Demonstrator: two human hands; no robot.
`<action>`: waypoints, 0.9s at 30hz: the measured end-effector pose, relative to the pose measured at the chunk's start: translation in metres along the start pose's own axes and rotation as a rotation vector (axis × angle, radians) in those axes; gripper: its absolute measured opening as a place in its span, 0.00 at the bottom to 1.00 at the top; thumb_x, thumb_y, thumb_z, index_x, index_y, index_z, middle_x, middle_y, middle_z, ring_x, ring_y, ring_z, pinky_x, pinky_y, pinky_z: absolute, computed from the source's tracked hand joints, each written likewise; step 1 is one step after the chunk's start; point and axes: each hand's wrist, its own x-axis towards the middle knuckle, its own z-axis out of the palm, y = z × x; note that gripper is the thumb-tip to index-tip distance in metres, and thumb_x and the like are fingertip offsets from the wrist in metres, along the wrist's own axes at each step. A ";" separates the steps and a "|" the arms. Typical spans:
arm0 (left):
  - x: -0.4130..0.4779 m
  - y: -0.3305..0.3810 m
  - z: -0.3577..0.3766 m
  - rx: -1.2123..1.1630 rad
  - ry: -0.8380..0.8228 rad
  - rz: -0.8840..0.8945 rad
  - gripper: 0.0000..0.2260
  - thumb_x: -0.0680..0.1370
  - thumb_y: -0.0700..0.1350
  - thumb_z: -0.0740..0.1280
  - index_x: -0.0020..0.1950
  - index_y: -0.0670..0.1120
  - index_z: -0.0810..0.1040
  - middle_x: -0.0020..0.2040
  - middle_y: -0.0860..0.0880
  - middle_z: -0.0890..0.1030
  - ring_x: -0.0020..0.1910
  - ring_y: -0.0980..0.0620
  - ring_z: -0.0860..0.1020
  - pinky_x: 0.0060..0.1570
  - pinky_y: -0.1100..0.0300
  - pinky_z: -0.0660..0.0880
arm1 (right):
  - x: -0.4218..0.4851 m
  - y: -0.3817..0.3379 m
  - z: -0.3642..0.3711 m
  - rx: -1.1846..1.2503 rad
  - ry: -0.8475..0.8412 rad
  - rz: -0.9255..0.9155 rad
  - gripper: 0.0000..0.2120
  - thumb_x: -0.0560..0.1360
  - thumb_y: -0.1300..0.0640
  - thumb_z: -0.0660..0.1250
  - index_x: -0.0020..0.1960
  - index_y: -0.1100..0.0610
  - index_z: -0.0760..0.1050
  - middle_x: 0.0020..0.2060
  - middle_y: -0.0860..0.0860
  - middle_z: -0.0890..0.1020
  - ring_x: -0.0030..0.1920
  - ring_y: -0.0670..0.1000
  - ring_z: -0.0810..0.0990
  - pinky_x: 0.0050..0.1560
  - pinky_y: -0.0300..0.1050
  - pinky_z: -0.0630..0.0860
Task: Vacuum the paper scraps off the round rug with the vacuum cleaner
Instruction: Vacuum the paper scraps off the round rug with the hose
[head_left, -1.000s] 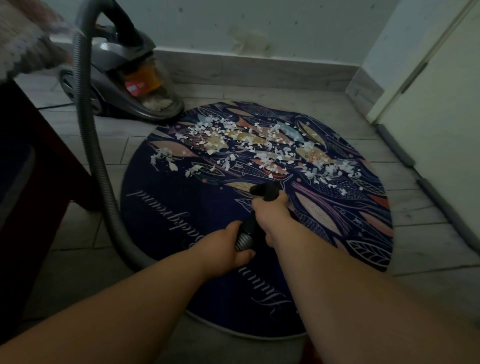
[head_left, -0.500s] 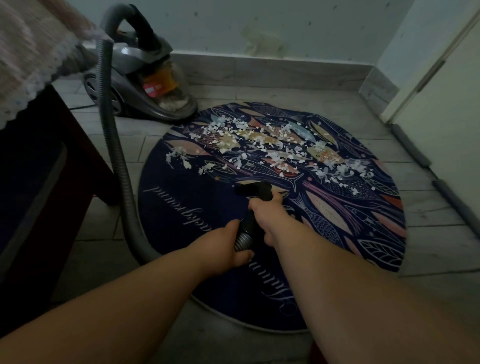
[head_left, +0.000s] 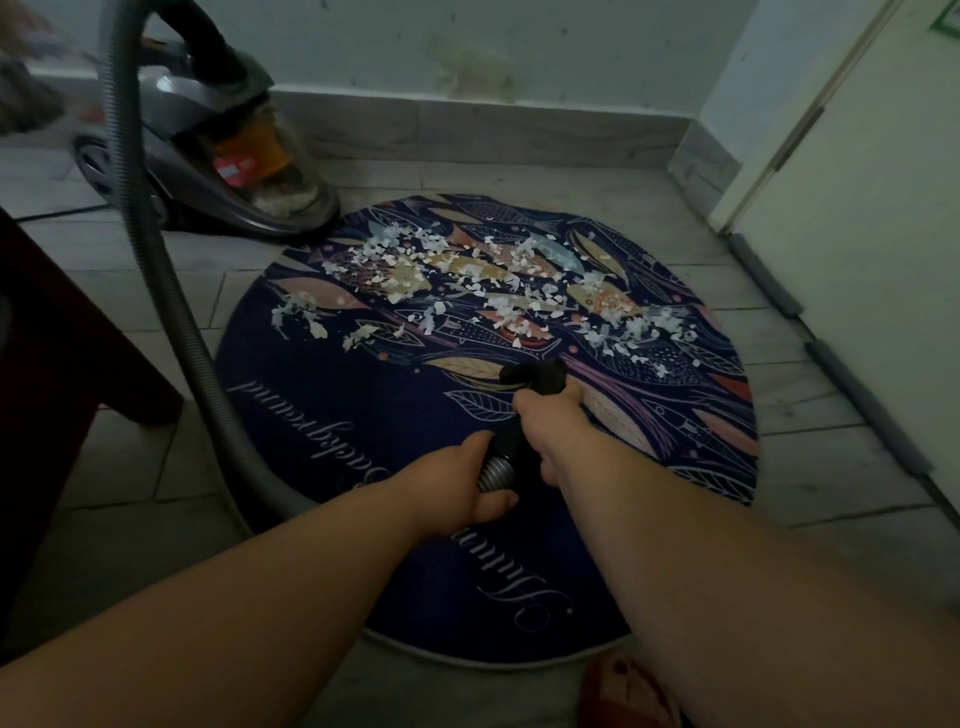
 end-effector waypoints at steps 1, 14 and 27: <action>0.003 0.003 0.001 -0.005 -0.001 0.008 0.31 0.76 0.56 0.66 0.73 0.47 0.57 0.61 0.44 0.75 0.56 0.47 0.76 0.50 0.61 0.70 | 0.002 -0.002 -0.005 -0.001 -0.012 -0.015 0.39 0.77 0.52 0.65 0.79 0.41 0.45 0.56 0.59 0.75 0.53 0.61 0.77 0.59 0.63 0.77; 0.050 0.062 0.009 0.111 -0.111 0.058 0.31 0.76 0.57 0.66 0.72 0.47 0.58 0.63 0.44 0.74 0.58 0.46 0.75 0.54 0.57 0.72 | 0.032 0.002 -0.081 0.150 -0.005 0.008 0.34 0.78 0.55 0.65 0.77 0.45 0.52 0.50 0.58 0.76 0.50 0.60 0.79 0.54 0.61 0.80; 0.089 0.110 0.049 0.169 -0.203 0.192 0.31 0.77 0.54 0.66 0.74 0.47 0.55 0.62 0.42 0.75 0.59 0.44 0.75 0.54 0.59 0.71 | 0.053 0.033 -0.151 0.277 0.186 0.070 0.38 0.80 0.55 0.62 0.80 0.39 0.42 0.65 0.59 0.73 0.55 0.62 0.76 0.57 0.62 0.78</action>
